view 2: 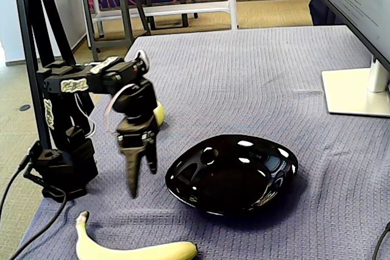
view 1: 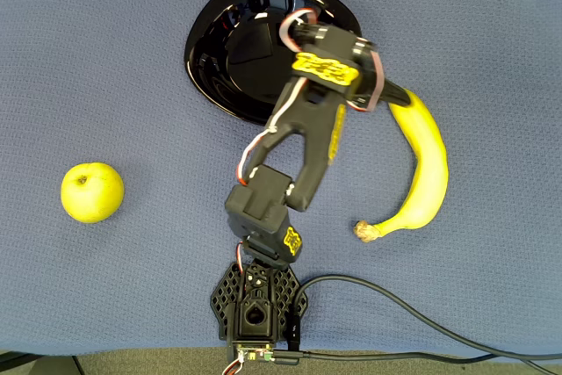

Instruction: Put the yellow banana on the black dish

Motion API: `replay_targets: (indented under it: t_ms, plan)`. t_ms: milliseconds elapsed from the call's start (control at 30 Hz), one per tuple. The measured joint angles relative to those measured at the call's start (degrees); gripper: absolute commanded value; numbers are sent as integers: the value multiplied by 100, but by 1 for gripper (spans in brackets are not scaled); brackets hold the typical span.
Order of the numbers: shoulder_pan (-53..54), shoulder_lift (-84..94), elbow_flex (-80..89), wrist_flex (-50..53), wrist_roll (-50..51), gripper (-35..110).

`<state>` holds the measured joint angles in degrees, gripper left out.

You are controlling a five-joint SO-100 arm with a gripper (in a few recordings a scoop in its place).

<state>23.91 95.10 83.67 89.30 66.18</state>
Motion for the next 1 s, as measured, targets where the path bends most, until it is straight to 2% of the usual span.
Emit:
replay_targets:
  t_ms: [333,567,1000]
  plan:
    - [1819,-1450,-1397,123,-1213,54]
    - [2716,-2610,-1978,-18,-1934,52]
    - [2716,-3217,-2373,62,-2531,51]
